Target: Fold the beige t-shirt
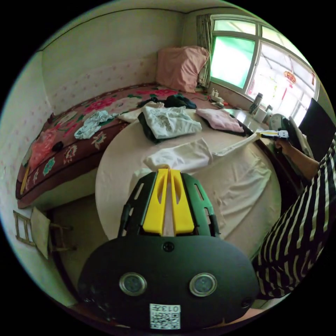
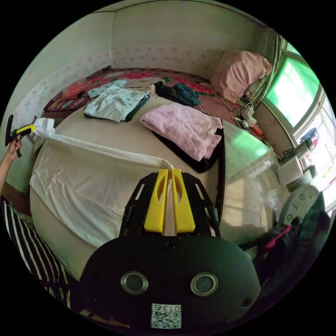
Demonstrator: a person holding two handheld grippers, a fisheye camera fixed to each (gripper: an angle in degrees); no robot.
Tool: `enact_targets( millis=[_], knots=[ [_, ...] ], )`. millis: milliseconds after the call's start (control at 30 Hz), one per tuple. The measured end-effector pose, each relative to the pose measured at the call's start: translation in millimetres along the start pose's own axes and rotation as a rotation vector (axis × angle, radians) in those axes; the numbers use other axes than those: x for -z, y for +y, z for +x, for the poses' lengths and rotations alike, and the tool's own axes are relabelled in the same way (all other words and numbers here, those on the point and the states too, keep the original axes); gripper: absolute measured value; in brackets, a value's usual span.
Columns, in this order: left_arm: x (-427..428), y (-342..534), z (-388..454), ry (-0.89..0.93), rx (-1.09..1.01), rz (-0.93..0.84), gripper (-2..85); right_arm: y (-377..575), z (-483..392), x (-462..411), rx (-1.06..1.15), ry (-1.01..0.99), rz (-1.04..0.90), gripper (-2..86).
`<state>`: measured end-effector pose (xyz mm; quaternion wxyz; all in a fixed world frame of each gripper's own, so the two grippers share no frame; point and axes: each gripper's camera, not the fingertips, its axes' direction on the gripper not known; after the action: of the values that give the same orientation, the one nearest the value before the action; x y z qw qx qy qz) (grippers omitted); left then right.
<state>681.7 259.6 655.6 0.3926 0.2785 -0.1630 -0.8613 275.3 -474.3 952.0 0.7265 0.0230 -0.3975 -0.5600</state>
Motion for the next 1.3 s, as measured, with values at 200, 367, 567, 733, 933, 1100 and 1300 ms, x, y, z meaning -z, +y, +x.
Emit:
enact_targets(
  millis=[200,367,567,733,933,1100,1300],
  knots=[
    [-16.6,67.7,50.1,-0.031,0.034,-0.183,0.4,48.4,-34.3,-8.8,-0.061,0.041,-0.109,1.2],
    [-53.8,89.3,73.0,-0.06,0.006,-0.298,0.6,56.2,-53.2,-30.7,-0.073,0.092,-0.208,1.4],
    [-63.4,106.3,87.1,-0.007,-0.008,-0.354,2.4,52.5,-71.3,-10.9,-0.046,0.099,-0.16,3.1],
    [-59.1,122.2,82.6,0.124,0.034,-0.412,6.0,53.2,-81.3,-5.0,-0.048,0.133,-0.248,7.9],
    [-33.0,105.6,36.8,-0.015,0.242,-0.231,4.6,2.8,-150.2,42.8,0.055,-0.082,-0.048,7.7],
    [-78.4,55.3,41.2,-0.319,-0.071,-0.37,7.5,-56.1,-283.0,41.5,0.428,-0.448,0.007,8.3],
    [-131.6,24.4,68.8,-0.224,-0.504,-0.513,7.0,-100.0,-387.4,26.6,0.707,-0.593,-0.074,9.0]
  ],
)
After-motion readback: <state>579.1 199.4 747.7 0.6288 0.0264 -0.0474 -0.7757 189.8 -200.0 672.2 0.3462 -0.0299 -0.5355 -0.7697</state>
